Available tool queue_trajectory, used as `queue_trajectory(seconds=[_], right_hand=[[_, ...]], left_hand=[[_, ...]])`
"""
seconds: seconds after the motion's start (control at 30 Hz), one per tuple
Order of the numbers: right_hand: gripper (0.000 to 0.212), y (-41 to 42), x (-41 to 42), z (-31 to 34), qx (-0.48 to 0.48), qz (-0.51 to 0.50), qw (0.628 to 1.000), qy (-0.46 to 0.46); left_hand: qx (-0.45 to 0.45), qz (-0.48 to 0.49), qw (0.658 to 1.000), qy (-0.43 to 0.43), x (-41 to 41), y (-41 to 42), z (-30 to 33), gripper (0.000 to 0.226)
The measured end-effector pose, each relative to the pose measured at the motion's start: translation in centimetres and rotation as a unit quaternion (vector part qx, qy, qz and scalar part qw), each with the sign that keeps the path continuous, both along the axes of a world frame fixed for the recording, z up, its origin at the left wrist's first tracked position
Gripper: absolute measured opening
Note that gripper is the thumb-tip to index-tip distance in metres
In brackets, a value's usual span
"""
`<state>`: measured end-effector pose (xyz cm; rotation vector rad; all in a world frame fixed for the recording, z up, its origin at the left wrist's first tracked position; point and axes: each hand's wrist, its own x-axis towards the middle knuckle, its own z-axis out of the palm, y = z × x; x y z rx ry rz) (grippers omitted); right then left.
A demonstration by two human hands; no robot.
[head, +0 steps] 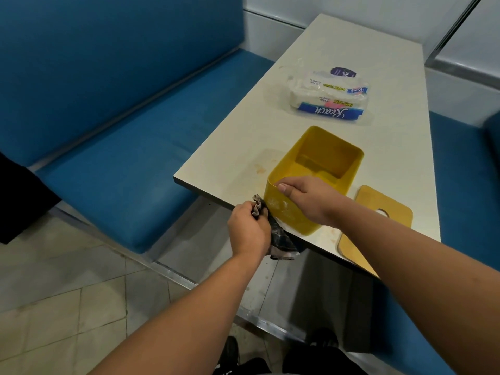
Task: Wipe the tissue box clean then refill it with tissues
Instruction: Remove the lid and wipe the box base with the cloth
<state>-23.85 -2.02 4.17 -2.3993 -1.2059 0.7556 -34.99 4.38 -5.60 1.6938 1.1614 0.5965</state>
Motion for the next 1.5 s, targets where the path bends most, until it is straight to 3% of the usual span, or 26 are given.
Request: queue_trajectory(seconds=[0.23,0.4,0.77,0.97,1.13,1.3,1.5], right_hand=[[0.040,0.0,0.0,0.1,0.003,-0.001,1.000,-0.005],[0.042,0.0,0.0,0.1,0.003,-0.001,1.000,0.000],[0.043,0.1,0.5,-0.3,0.011,-0.002,0.999,0.031],[0.042,0.4,1.0,-0.3,0.027,-0.038,0.990,0.136],[0.032,0.5,1.2,-0.2,0.027,-0.050,0.987,0.151],[0.027,0.4,1.2,0.2,0.036,-0.054,0.983,0.175],[0.026,0.5,1.4,0.5,0.025,-0.058,0.977,0.205]], left_hand=[[-0.081,0.000,0.986,-0.147,-0.5,-1.4,2.4,0.017],[-0.097,0.025,0.990,-0.097,0.2,-1.6,0.6,0.025],[-0.056,0.034,0.993,-0.095,0.4,-1.0,0.1,0.022],[-0.052,0.027,0.997,-0.049,0.0,-0.3,0.5,0.015],[-0.117,0.085,0.975,-0.171,0.6,-0.9,3.9,0.009],[-0.106,0.037,0.979,-0.170,1.1,-4.3,3.9,0.019],[-0.132,0.100,0.965,-0.201,1.5,-2.9,4.5,0.012]])
